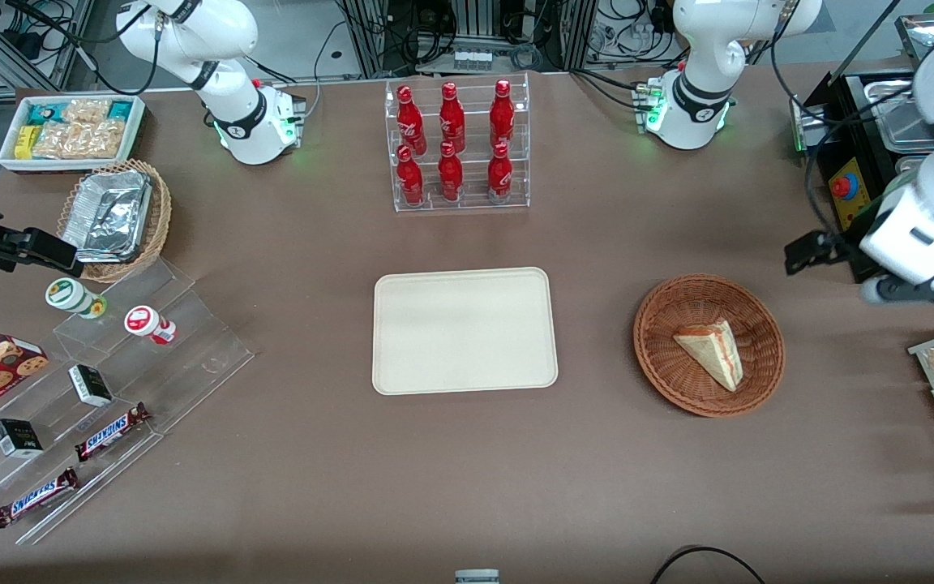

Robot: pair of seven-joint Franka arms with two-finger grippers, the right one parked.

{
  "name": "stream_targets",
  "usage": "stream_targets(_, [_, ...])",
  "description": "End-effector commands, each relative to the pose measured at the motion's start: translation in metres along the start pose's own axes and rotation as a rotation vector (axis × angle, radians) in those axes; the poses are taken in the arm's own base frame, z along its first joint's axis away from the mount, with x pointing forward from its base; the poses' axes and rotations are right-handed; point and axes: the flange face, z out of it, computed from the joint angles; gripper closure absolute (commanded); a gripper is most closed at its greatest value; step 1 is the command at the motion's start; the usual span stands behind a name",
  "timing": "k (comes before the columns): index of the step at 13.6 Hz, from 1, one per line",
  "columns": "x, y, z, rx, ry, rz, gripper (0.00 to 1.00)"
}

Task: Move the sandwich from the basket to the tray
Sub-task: 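Lower the open left gripper over the wrapped sandwich in the basket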

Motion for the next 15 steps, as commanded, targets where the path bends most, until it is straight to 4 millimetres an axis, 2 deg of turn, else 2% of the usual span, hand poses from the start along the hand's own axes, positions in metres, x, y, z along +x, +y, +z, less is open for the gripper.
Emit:
stream_targets(1, [-0.002,0.002,0.039,0.005,0.047,-0.125,0.00])
stream_targets(5, [-0.004,0.015,0.109,-0.036,0.140,-0.373,0.00])
stream_targets(7, [-0.007,0.022,0.141,-0.057,0.171,-0.432,0.00])
stream_targets(10, [-0.010,0.021,0.193,-0.059,0.163,-0.465,0.00])
stream_targets(15, [-0.004,0.021,0.229,-0.046,0.139,-0.460,0.00])
